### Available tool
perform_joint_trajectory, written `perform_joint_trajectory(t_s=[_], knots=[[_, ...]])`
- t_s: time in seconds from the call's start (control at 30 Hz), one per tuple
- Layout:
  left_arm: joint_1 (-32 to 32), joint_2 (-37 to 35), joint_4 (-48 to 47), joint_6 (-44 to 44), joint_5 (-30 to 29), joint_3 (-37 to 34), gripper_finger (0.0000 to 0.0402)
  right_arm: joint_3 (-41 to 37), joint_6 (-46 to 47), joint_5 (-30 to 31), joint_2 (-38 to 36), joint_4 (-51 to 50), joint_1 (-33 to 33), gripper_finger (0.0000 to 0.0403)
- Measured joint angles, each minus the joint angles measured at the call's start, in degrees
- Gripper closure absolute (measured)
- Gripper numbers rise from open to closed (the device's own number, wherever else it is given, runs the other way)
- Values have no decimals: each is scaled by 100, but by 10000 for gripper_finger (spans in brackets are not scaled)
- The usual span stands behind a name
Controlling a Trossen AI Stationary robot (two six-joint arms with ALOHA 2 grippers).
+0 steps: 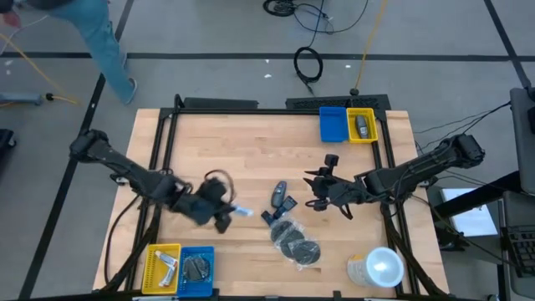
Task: Pick & Place Travel size toiletries
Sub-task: Put the white toothpaste into the bottom yellow bin
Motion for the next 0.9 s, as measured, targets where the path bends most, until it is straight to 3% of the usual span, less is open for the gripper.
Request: perform_joint_trajectory(t_s=[0.37,0.73,0.9], knots=[[-1958,-91,-921,-3566,315,0,401,-164,220,-15,2,460,0,314],[-3098,-79,-939,-5942,929,0,401,-169,267,-22,2,514,0,314],[-3483,-77,-918,-7028,1637,0,401,-264,257,-163,2,599,17,314]])
